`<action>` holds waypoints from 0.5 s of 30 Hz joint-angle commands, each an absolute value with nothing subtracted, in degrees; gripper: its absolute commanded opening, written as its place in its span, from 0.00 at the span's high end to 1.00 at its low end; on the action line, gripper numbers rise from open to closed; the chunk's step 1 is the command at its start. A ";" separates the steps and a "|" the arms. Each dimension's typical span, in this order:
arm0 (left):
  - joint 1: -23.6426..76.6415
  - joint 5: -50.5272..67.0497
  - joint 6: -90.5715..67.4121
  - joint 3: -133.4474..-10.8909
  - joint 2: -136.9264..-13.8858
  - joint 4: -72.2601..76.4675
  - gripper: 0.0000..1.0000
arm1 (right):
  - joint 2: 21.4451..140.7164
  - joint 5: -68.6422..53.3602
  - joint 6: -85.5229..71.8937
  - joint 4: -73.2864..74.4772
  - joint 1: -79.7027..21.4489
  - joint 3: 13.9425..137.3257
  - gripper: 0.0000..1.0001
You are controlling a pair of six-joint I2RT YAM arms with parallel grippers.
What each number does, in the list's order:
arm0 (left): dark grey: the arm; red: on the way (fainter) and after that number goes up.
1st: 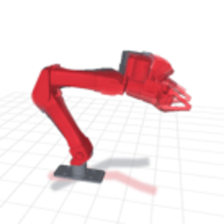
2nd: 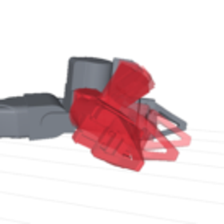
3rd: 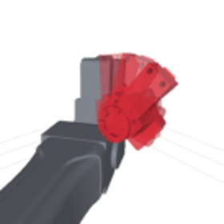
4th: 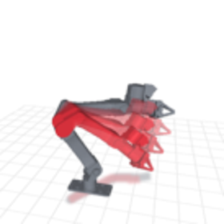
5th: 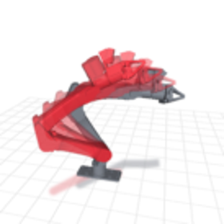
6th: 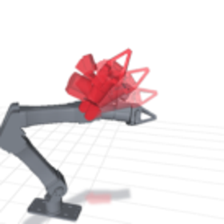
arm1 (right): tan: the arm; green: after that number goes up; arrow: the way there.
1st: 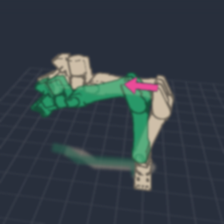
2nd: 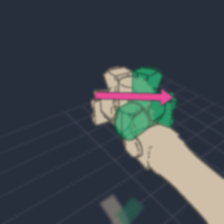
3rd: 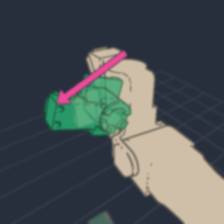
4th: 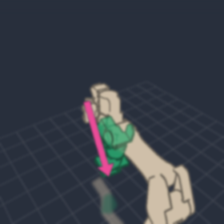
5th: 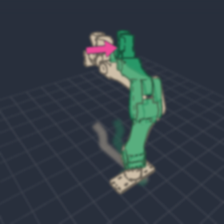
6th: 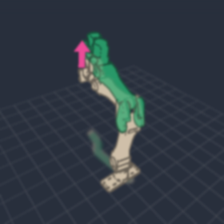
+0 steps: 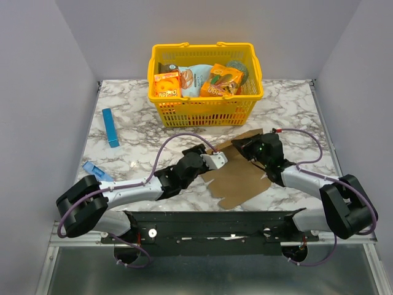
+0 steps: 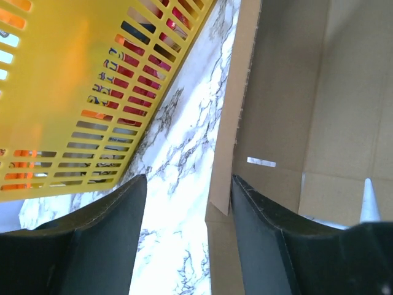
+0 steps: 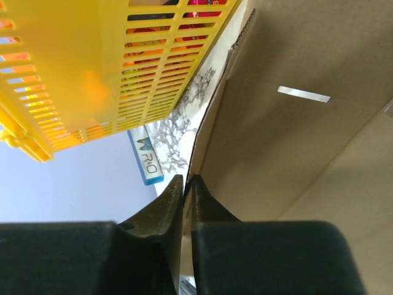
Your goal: Fold the paper box
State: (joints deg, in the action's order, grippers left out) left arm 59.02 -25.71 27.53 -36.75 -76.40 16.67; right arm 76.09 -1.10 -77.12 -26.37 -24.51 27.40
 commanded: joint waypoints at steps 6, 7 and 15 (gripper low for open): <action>58.63 -24.44 16.90 -38.05 -69.88 13.82 0.12 | 76.56 0.52 -76.20 -32.34 -24.70 24.17 0.99; 58.45 -23.22 15.83 -38.84 -68.13 12.84 0.10 | 76.47 0.79 -76.11 -34.17 -24.70 23.73 0.99; 53.00 -14.67 -9.46 -48.77 -67.58 0.20 0.05 | 79.88 3.86 -75.94 -58.16 -25.75 15.39 0.99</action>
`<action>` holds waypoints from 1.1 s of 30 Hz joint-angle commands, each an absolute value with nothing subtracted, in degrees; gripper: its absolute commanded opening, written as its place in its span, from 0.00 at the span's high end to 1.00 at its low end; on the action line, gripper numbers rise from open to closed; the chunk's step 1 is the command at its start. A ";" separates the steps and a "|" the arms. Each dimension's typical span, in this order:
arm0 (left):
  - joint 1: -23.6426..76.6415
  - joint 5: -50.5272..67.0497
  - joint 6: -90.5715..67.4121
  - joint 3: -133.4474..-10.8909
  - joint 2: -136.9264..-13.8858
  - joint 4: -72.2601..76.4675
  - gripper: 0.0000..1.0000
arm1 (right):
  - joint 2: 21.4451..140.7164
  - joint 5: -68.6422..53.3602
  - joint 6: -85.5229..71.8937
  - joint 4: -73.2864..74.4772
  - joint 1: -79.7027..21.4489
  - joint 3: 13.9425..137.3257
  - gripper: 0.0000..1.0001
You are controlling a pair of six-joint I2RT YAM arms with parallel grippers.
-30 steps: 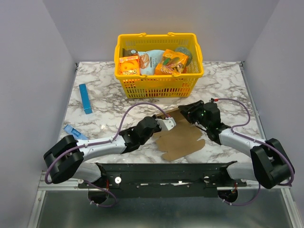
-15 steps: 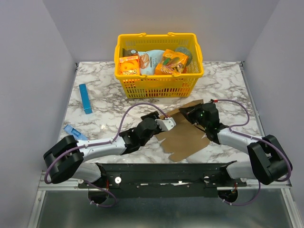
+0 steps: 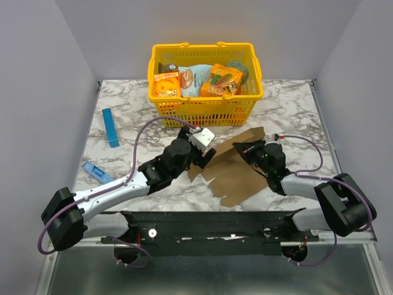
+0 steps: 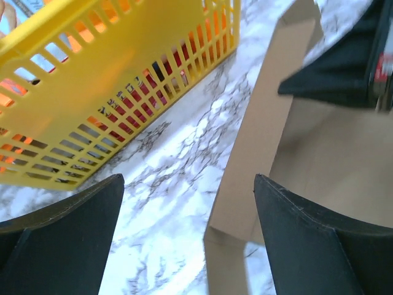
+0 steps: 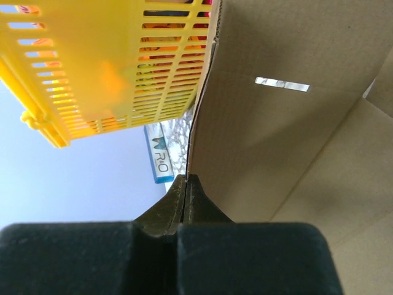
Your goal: Fold the paper box
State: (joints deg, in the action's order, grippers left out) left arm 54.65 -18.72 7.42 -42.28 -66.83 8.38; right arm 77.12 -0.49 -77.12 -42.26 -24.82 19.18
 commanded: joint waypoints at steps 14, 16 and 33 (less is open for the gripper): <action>43.68 4.64 -40.42 -43.86 -69.60 4.65 0.15 | 84.02 8.26 -72.51 -66.44 -26.63 15.65 0.99; 43.68 5.27 -43.40 -42.46 -71.01 7.81 0.15 | 84.72 8.00 -72.77 -67.41 -26.63 15.56 0.99; 40.61 6.77 -50.97 -39.81 -79.63 18.72 0.15 | 84.55 6.94 -72.86 -68.03 -26.63 14.33 0.99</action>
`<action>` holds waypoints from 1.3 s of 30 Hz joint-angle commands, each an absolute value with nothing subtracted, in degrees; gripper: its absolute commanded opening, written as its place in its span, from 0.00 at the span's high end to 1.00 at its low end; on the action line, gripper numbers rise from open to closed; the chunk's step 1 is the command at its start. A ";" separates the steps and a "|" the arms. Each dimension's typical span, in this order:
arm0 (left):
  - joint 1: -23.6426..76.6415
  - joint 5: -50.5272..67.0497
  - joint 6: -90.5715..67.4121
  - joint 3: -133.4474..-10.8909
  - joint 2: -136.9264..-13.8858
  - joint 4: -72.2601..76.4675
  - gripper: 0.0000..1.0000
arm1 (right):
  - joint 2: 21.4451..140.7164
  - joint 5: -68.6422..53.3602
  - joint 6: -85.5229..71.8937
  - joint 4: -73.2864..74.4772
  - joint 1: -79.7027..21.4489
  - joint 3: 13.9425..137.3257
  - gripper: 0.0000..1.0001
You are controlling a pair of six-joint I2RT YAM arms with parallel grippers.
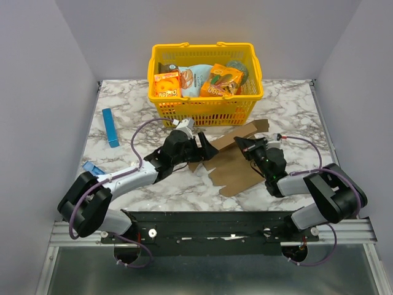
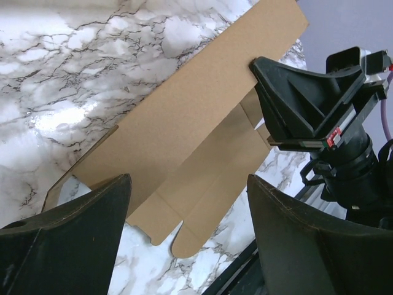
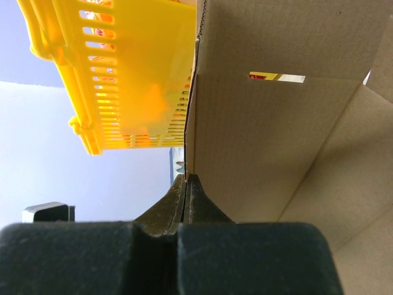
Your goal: Fold the paper box
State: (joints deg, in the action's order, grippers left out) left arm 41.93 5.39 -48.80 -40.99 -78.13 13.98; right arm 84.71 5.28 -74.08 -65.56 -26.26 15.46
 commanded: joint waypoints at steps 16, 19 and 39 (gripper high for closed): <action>39.90 7.21 -52.82 -36.30 -80.77 18.98 0.15 | 84.02 7.65 -72.69 -66.88 -26.54 13.97 0.99; 39.90 7.91 -53.52 -36.56 -82.43 21.17 0.15 | 84.37 7.47 -72.60 -67.06 -26.63 14.06 0.99; 39.99 0.79 -49.84 -34.28 -70.84 7.22 0.15 | 83.23 7.74 -71.54 -65.74 -26.63 13.89 0.99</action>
